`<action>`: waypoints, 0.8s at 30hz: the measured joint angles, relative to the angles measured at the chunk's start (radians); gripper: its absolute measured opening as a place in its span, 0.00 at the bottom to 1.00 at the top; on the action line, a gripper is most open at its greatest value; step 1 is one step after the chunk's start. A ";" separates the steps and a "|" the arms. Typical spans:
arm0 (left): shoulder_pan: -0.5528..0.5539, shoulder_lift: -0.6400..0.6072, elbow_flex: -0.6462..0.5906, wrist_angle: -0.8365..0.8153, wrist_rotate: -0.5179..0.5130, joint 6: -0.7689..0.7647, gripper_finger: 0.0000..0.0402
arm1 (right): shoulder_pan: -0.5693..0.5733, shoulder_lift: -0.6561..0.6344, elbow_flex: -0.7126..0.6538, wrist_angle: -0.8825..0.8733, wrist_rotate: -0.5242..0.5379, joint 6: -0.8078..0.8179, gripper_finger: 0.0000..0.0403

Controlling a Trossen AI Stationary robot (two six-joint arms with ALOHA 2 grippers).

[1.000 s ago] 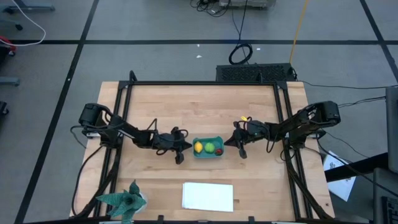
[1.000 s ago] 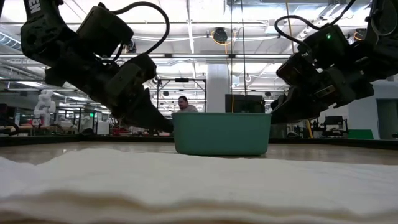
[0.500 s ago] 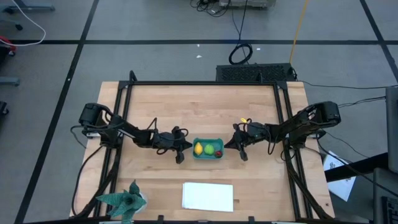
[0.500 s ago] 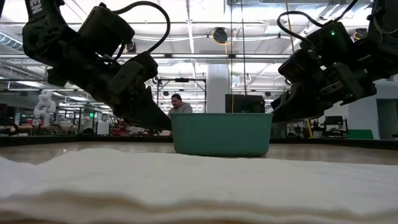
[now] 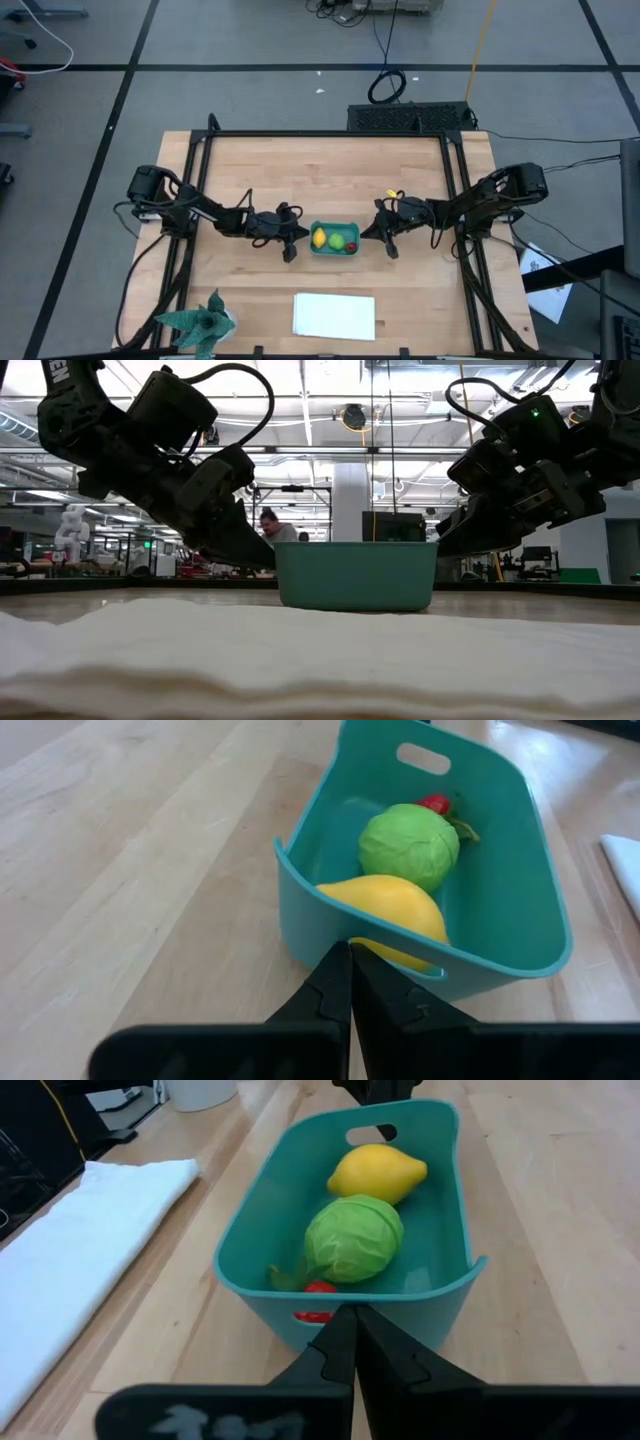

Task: Pick and placing Produce into tupperware
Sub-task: Adjust the green bin

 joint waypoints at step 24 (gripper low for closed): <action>0.000 0.000 0.002 -0.085 0.010 -0.005 0.01 | 0.000 0.000 0.000 0.001 0.003 -0.002 0.00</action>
